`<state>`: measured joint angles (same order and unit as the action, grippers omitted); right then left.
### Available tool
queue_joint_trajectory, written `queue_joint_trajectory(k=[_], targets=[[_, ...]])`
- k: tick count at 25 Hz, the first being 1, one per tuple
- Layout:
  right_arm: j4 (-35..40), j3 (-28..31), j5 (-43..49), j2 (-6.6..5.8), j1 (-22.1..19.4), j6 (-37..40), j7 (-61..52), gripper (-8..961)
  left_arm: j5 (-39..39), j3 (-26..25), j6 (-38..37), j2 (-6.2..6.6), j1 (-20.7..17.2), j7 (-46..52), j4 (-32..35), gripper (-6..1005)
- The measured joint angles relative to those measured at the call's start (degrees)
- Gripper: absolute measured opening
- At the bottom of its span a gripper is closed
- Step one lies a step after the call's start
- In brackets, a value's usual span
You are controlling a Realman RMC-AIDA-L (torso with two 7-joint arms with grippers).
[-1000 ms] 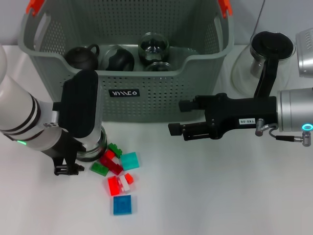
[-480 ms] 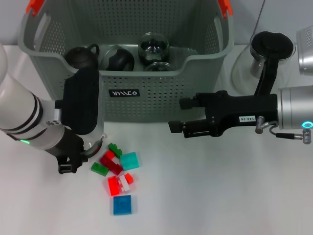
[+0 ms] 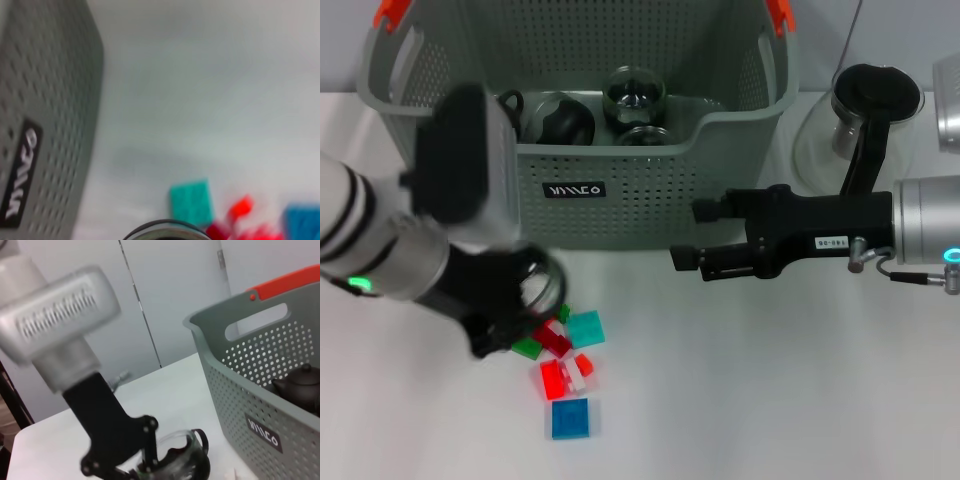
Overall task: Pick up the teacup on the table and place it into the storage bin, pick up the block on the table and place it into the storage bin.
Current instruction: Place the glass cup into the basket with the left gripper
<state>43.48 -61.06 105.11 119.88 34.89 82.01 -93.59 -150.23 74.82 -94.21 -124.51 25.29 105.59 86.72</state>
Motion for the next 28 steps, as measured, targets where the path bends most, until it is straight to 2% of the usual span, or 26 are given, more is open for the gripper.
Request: queue_joint_trajectory(k=[6,10,12,16,20,25,28], targets=[[-0.4,0.2,0.3,-0.68,-1.1,0.3,0.7,852,15.1,-7.6,-4.0,0.30,1.1,12.4,6.9,66],[-0.6,0.0,1.4,-1.25,-2.0,1.0,0.7,852,18.4,-14.3,-3.7,0.37,6.1,14.1,8.1,74],[-0.7,0.2,2.7,-1.51,-2.5,2.0,0.8,852,18.4,-16.1,-1.9,0.40,8.7,14.1,7.3,78],[-0.9,0.2,5.2,-2.05,-3.1,3.4,0.6,852,16.3,-16.8,4.1,1.22,14.1,14.9,2.1,86],[-1.0,0.4,5.9,-2.50,-3.7,3.6,0.9,852,13.8,-16.7,11.7,2.58,19.9,17.0,-7.9,94],[-0.9,0.4,6.2,-2.61,-3.8,3.2,1.5,852,11.8,-16.0,20.3,3.86,24.5,17.0,-19.4,105],[-0.7,0.4,6.4,-2.62,-3.3,3.2,1.6,852,8.2,-15.5,27.5,3.99,26.3,17.0,-25.1,111]])
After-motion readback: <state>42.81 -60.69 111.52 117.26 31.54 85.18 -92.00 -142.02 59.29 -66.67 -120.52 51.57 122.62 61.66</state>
